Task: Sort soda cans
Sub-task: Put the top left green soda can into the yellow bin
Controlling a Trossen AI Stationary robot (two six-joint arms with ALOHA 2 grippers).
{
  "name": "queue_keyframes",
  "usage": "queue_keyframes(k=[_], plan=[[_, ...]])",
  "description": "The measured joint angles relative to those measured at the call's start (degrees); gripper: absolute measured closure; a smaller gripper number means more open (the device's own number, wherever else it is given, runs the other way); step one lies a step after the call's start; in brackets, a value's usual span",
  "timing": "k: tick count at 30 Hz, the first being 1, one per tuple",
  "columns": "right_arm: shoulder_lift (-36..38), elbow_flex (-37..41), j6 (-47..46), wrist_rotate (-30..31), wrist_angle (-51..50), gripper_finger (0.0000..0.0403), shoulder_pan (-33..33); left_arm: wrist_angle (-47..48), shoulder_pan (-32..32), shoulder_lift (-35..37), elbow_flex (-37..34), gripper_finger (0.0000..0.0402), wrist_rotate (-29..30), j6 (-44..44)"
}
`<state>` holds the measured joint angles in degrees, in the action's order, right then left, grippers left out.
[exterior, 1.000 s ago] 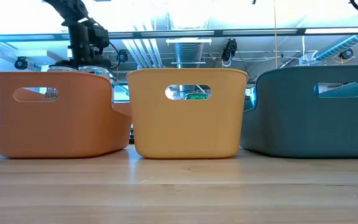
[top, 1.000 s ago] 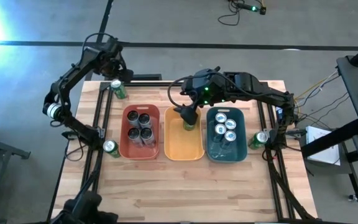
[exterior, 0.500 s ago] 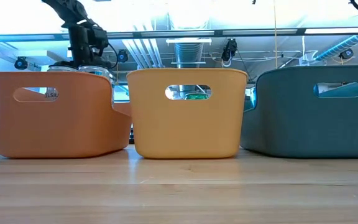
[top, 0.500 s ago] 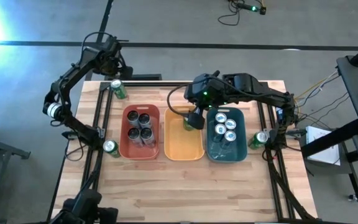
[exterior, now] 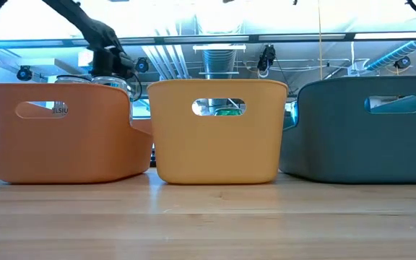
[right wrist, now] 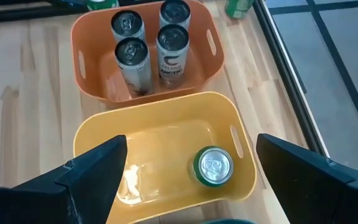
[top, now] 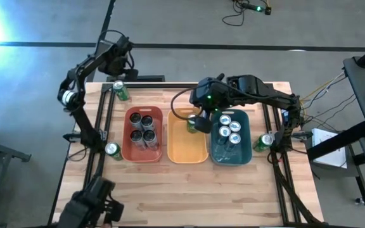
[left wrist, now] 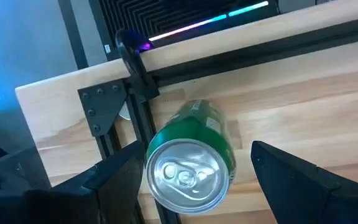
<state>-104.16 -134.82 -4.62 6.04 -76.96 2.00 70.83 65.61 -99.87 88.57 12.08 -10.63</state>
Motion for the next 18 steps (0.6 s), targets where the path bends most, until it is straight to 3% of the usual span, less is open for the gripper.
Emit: queue_keyframes(k=[10, 18], plan=[[0.00, 0.07, -4.04, 0.07, -5.33, 0.0049, -0.23, 18.97, 1.68, -15.46, 16.68, 0.0122, -2.38, 3.66], [1.35, 0.07, -5.44, 0.26, -8.53, 0.0056, -0.63, 19.22, 1.55, -21.45, 20.51, 0.0116, -0.52, 6.82]])
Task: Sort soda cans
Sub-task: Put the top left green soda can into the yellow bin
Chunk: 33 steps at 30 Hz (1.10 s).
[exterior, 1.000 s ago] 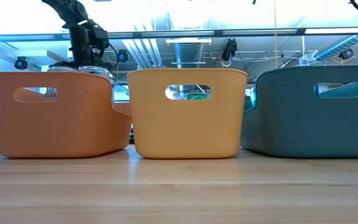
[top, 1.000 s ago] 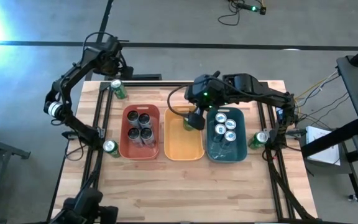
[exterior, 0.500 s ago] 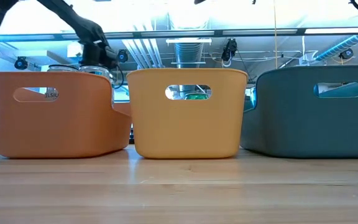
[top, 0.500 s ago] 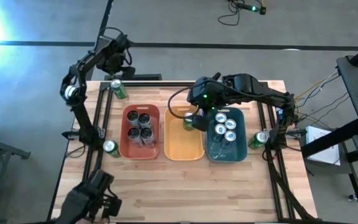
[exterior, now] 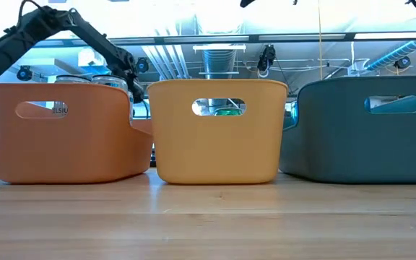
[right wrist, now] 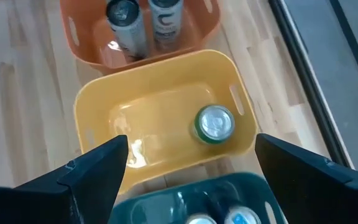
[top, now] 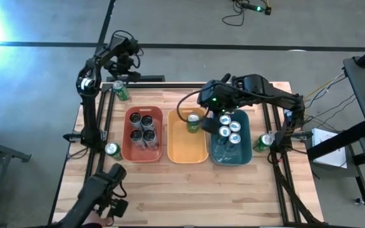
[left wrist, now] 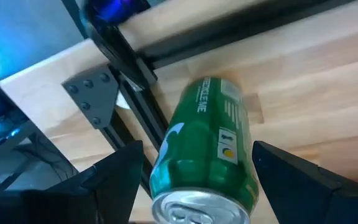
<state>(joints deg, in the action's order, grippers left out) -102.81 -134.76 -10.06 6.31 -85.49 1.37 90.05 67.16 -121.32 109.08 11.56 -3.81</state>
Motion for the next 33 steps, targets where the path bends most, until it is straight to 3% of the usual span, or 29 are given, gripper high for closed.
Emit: queue_keyframes(k=[12, 22, 27, 33], plan=[[4.19, 0.00, -0.16, 3.78, -1.36, 0.0077, 0.11, -0.09, -0.97, 0.01, -3.63, 0.0113, 0.95, 0.80], [6.18, 0.00, 2.24, 4.44, -3.83, 0.0097, 0.15, -0.19, -3.26, 11.86, -12.26, 0.0113, 0.95, -6.44], [6.70, 0.00, 3.91, 4.42, -4.50, 0.0110, 0.15, -5.49, -3.88, 18.36, -17.35, 0.0113, 1.15, -9.65], [7.05, 0.00, 4.76, 4.22, -4.50, 0.0123, 0.15, -9.06, -4.16, 18.22, -18.08, 0.0113, 4.07, -14.46]])
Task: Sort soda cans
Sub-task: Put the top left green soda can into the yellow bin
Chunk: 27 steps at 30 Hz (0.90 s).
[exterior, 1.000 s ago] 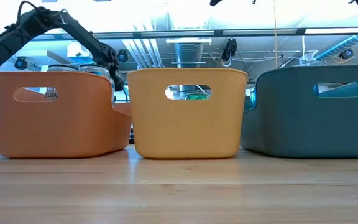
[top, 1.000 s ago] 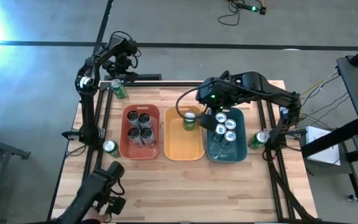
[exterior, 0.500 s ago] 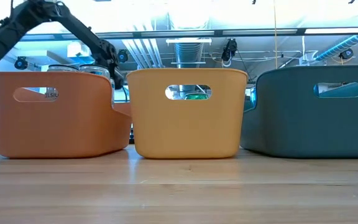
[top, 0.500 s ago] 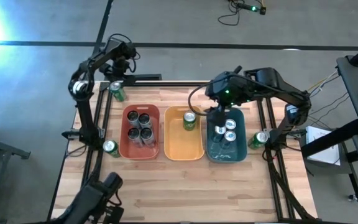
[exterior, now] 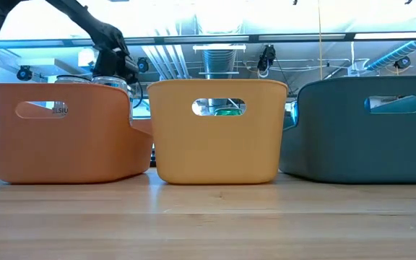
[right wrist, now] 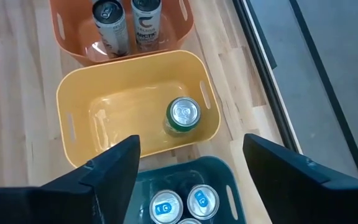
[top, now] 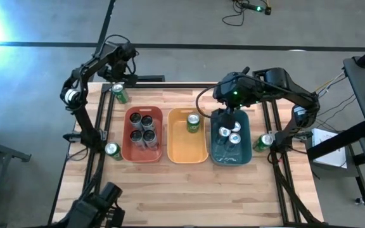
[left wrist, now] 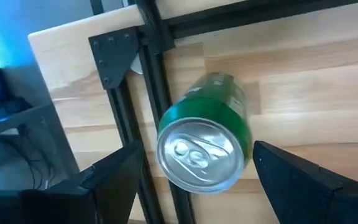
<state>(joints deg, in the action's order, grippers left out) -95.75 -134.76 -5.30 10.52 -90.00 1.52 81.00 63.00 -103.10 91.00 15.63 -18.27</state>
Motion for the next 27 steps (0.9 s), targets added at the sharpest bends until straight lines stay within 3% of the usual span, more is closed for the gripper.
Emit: queue_keyframes(k=[20, 24, 27], plan=[[7.04, 1.43, -3.69, -0.50, -0.04, 0.0151, -0.04, 9.52, -0.08, -10.59, 5.35, 0.0122, 0.87, 9.97], [8.92, 3.33, -3.72, -0.19, -0.07, 0.0158, -0.02, 8.70, -0.48, -10.62, 7.68, 0.0122, -0.02, 10.45], [9.54, 5.10, -3.66, 0.04, -0.07, 0.0162, -0.01, 8.21, -0.84, -10.23, 9.85, 0.0122, -4.10, 11.00]])
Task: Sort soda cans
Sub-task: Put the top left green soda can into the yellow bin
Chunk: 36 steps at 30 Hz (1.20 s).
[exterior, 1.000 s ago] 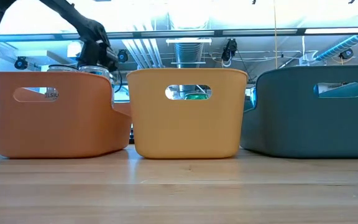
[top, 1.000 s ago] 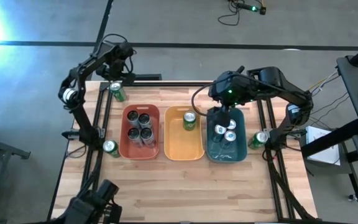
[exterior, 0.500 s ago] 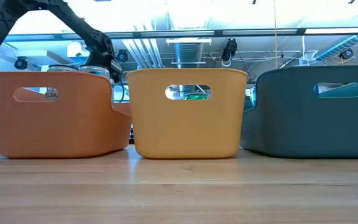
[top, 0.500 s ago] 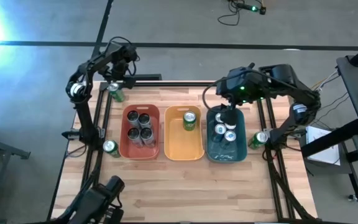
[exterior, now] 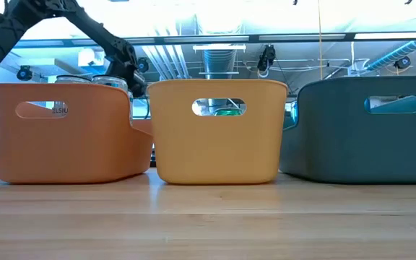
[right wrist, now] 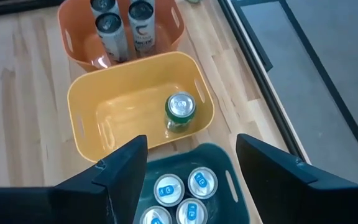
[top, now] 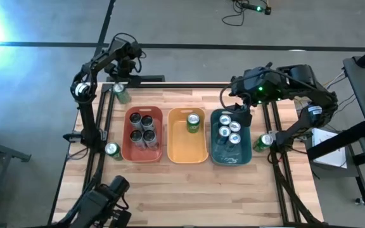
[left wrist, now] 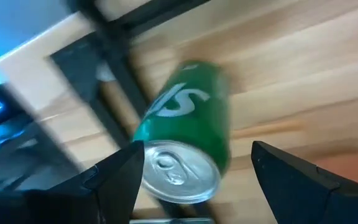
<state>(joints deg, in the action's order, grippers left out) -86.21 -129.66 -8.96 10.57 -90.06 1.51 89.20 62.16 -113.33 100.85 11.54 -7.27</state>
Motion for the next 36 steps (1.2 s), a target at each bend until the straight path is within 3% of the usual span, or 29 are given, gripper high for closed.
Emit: queue_keyframes(k=[3, 12, 21, 36], plan=[[0.02, 1.52, -0.01, -0.02, 0.04, 0.0165, -0.01, 0.00, -0.45, 0.19, 2.39, 0.0122, -3.70, 0.30], [-0.04, 4.47, -0.03, -0.02, 0.04, 0.0155, -0.01, 0.66, -0.22, 0.65, 6.61, 0.0115, -2.42, -6.41], [1.65, 6.02, -0.23, 0.02, 0.11, 0.0141, 0.01, 0.75, 0.13, 0.65, -0.57, 0.0098, 5.17, -3.25], [8.58, 14.57, -6.73, 0.02, 0.11, 0.0158, 0.01, 0.83, 0.29, 0.74, -5.43, 0.0097, 2.26, 7.28]])
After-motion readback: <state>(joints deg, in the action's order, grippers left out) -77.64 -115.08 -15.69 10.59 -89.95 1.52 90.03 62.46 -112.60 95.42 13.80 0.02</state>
